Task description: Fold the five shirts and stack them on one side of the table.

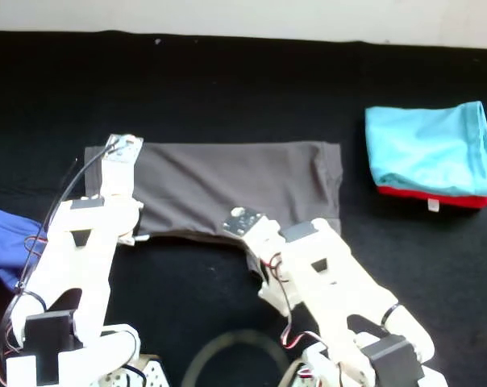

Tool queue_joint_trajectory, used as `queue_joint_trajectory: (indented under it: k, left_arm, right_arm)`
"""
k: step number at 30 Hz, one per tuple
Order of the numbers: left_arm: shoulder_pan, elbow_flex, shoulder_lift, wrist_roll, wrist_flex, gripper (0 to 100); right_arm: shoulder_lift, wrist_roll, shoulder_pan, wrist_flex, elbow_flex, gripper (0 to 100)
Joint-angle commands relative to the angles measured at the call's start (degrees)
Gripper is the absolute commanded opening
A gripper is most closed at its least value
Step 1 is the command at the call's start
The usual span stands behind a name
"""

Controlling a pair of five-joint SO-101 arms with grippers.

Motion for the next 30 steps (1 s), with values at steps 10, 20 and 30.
queue_joint_trajectory:
  k: [10,20,30]
  left_arm:
    - [0.7,-1.8,0.0,0.5,-0.7,1]
    - [0.7,-1.8,0.0,0.5,-0.7,1]
    - [0.7,-1.8,0.0,0.5,-0.7,1]
  right_arm:
    - [11.6,4.6,3.7,-6.1,-4.7,7.4]
    - [14.6,4.5,5.1,8.6,-24.4,0.6]
    - [20.1,6.2,5.2,20.7,-51.6,0.6]
